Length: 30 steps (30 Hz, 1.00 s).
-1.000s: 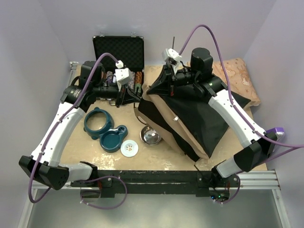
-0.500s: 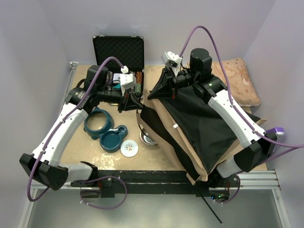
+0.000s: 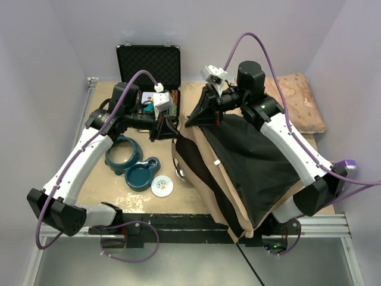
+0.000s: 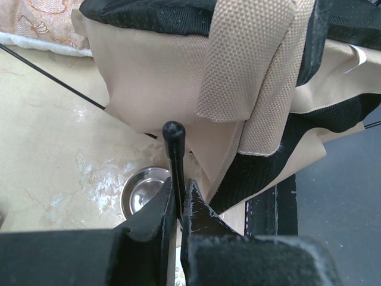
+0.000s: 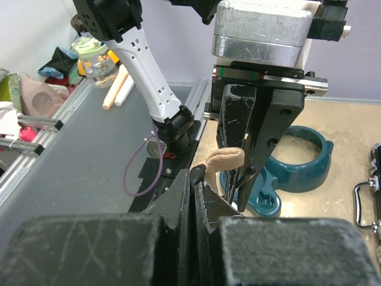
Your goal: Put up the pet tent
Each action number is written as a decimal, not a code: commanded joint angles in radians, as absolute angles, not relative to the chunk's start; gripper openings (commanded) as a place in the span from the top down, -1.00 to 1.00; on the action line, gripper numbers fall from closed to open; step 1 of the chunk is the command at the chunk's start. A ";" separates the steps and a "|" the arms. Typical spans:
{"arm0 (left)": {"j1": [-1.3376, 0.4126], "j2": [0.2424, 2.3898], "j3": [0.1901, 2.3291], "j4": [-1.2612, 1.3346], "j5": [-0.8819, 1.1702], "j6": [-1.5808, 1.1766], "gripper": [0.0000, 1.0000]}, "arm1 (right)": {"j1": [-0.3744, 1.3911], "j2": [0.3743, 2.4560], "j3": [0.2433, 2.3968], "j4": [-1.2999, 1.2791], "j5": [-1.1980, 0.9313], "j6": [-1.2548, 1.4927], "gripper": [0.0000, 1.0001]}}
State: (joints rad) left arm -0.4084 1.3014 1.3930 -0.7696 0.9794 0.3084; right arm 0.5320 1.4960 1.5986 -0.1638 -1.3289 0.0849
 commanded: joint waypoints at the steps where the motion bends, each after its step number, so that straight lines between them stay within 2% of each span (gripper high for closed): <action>1: -0.436 1.341 1.356 -0.960 0.890 0.351 1.00 | 0.535 1.374 1.666 0.032 -1.362 0.085 1.00; 15: -0.453 1.327 1.407 -0.980 0.900 0.374 1.00 | 0.535 1.445 1.775 -0.353 -1.284 -0.208 1.00; 30: -0.480 1.327 1.445 -0.974 0.914 0.379 1.00 | 0.546 1.493 1.830 -0.509 -1.258 -0.322 1.00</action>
